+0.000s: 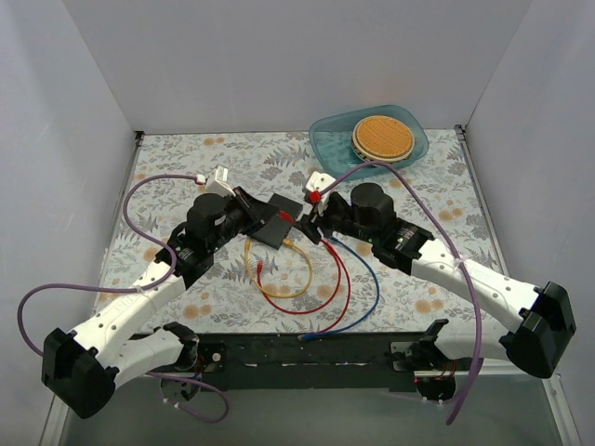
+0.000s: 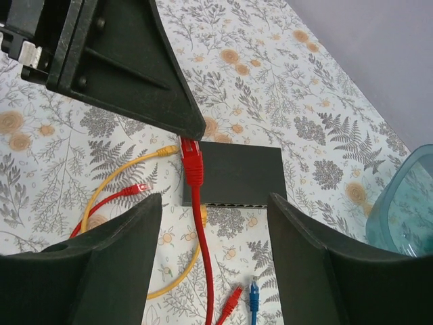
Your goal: Insert the plug into the switch port
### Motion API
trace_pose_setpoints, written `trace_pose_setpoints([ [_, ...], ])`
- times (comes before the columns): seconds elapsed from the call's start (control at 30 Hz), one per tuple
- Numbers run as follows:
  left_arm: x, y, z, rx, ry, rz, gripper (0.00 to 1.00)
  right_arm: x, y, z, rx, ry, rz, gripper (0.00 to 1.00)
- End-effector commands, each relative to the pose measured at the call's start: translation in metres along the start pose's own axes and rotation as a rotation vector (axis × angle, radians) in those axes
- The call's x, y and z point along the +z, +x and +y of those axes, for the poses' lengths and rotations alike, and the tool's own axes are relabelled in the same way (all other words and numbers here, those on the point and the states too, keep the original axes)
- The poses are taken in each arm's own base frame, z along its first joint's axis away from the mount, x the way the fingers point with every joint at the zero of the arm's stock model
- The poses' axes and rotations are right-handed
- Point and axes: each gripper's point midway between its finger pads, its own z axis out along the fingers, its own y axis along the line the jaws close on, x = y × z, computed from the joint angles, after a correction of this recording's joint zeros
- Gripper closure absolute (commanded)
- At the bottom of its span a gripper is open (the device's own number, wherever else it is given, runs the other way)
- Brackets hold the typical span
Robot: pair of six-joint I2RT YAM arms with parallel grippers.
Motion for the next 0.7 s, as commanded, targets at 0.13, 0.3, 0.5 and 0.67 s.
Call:
trace_pose_setpoints([
  [0.13, 0.0, -0.016, -0.011, -0.076, -0.026, -0.041, 1.0, 0.019, -0.008, 0.0, -0.034, 0.017, -0.055, 0.35],
  [0.3, 0.0, -0.015, -0.013, -0.072, -0.013, -0.033, 1.0, 0.025, -0.002, 0.003, -0.034, 0.003, -0.05, 0.41],
  [0.5, 0.001, -0.014, -0.015, -0.065, -0.01, -0.024, 1.0, 0.034, 0.007, 0.005, -0.026, 0.0, -0.032, 0.46],
  [0.67, 0.003, -0.013, -0.014, -0.064, -0.012, -0.023, 1.0, 0.041, 0.013, 0.008, -0.026, -0.005, -0.014, 0.47],
])
